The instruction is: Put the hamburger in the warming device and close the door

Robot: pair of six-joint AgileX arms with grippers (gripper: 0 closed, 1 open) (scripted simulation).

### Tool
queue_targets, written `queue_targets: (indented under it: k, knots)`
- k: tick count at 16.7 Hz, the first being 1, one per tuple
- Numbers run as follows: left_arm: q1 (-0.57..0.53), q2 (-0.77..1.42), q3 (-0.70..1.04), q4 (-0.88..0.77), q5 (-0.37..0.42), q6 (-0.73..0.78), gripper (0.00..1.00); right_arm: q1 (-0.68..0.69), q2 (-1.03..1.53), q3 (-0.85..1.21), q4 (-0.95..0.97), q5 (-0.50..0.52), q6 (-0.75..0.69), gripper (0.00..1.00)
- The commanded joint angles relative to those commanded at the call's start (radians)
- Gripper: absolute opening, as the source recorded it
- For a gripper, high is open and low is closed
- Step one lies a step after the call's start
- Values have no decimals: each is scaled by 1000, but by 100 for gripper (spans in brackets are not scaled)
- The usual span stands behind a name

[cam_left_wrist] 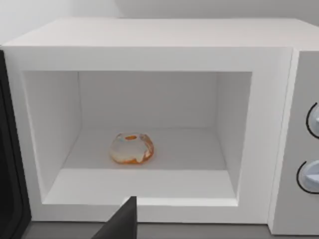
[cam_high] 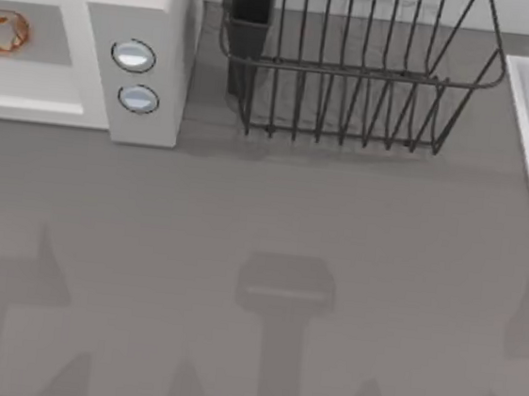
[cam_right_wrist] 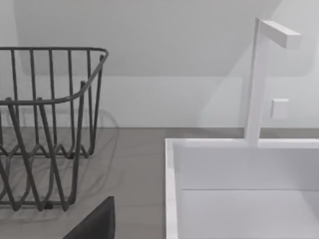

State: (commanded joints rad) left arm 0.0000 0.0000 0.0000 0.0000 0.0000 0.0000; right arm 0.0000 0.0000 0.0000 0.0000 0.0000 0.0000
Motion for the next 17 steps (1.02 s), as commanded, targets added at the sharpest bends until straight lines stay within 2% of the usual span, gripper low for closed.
queue_targets:
  k: [9,17]
  knots:
    - [0,0,0,0,0,0,2,0,0,0,0,0,0,100]
    - [0,0,0,0,0,0,0,0,0,0,0,0,0,100]
